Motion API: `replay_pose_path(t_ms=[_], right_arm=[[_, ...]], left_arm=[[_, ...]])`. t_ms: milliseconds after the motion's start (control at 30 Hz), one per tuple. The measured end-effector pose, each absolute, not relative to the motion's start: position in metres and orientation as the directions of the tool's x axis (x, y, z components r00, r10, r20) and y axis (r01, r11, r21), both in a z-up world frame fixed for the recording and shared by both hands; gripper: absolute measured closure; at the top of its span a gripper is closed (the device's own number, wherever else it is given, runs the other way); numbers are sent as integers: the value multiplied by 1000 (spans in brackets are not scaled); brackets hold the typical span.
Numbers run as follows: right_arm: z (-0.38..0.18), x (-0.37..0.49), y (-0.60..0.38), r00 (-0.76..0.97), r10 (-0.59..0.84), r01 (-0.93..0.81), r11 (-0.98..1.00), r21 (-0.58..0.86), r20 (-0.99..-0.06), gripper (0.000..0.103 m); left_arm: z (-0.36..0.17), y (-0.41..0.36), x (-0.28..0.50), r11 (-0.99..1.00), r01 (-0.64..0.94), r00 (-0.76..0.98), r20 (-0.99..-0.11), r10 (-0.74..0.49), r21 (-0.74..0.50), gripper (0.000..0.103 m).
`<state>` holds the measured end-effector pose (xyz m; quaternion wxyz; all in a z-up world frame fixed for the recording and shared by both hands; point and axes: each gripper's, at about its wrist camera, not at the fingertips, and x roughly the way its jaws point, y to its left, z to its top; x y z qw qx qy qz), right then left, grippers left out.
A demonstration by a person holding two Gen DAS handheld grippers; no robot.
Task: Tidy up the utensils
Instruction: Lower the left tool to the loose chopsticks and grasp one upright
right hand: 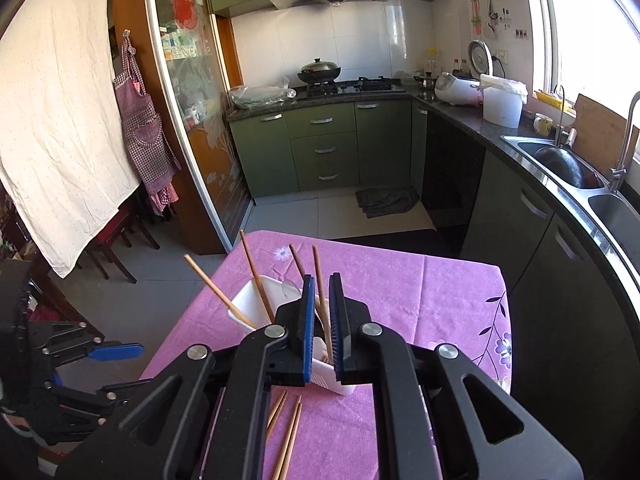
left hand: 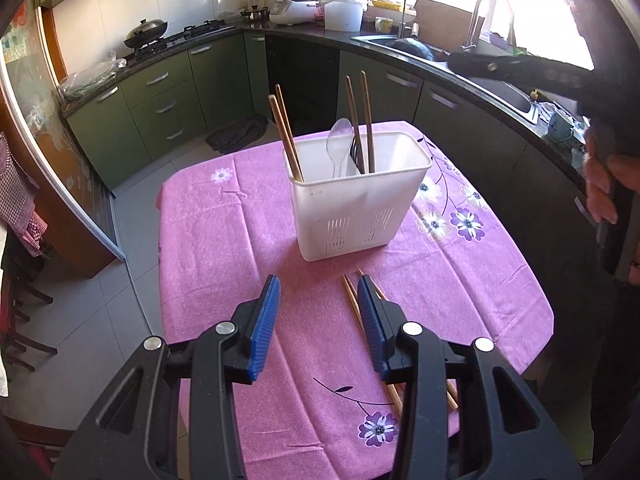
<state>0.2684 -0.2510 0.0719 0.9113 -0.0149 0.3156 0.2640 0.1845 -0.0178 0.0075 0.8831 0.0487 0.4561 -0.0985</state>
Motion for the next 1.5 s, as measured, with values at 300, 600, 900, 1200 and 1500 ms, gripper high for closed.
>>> replay_pose_path(t_ms=[300,600,900,1200,1500], right_arm=[[0,193,-294,620,426,-485,868,105,-659,80],[-101,187,-319,489,416,-443,876,193,-767,80],[-108,196,-326,463,433,-434,871,229,-773,80],[-111,198,-322,443,443,-441,864,241,-779,80],[-114,198,-324,433,448,-440,862,251,-782,80]], left_arm=[[-73,-50,199,976,217,399,-911,-101,-13,64],[-137,-64,214,983,181,253,-965,-73,-27,70],[-146,-67,221,986,162,236,-969,-65,-26,76],[-158,-77,231,986,165,198,-979,-45,-12,82],[-161,-89,251,987,159,199,-980,-25,7,93]])
